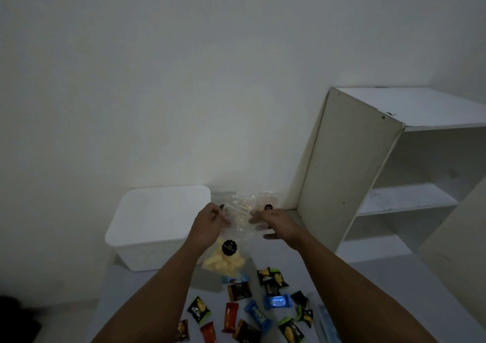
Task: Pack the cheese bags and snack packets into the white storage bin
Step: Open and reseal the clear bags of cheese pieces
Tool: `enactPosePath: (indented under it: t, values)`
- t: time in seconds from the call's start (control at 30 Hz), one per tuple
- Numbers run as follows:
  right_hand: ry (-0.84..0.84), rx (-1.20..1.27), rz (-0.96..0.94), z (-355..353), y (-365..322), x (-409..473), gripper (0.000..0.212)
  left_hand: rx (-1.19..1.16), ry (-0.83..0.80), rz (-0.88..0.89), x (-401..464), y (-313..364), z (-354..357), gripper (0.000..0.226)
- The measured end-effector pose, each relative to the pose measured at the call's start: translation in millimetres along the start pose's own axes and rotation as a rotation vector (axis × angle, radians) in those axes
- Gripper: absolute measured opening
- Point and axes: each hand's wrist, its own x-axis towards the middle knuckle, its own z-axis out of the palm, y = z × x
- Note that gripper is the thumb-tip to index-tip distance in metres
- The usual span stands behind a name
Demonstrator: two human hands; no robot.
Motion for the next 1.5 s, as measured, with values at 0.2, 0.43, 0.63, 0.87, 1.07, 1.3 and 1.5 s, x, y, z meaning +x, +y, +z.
enactPosePath:
  t: [0.2, 0.43, 0.63, 0.87, 1.07, 1.3, 1.5]
  values:
    - [-0.006, -0.076, -0.102, 2.1, 2.2, 2.5, 0.021, -0.153, 0.021, -0.033, -4.6, 8.1, -6.8, 0.010]
    - [0.087, -0.050, -0.209, 6.1, 3.7, 5.2, 0.022, -0.020, 0.013, 0.068, -3.3, 5.5, -3.6, 0.020]
    - [0.009, -0.155, -0.238, 7.6, -2.6, 6.8, 0.018, -0.062, 0.005, 0.050, -7.7, 7.7, -1.1, 0.025]
    - [0.018, -0.204, -0.227, -0.4, 5.6, 10.8, 0.012, -0.017, -0.114, 0.027, -8.6, 1.1, -9.7, 0.028]
    - [-0.065, -0.330, -0.216, 11.0, 2.2, 15.5, 0.008, 0.157, -0.175, 0.117, -5.0, -1.0, -5.2, 0.016]
    - [-0.060, -0.370, -0.219, 20.6, 7.9, 15.9, 0.012, 0.158, -0.215, 0.094, -8.1, -0.9, -2.5, 0.013]
    - [-0.066, -0.370, -0.233, 25.3, 9.0, 18.4, 0.014, 0.131, -0.236, 0.087, -6.4, -6.0, -0.7, 0.019]
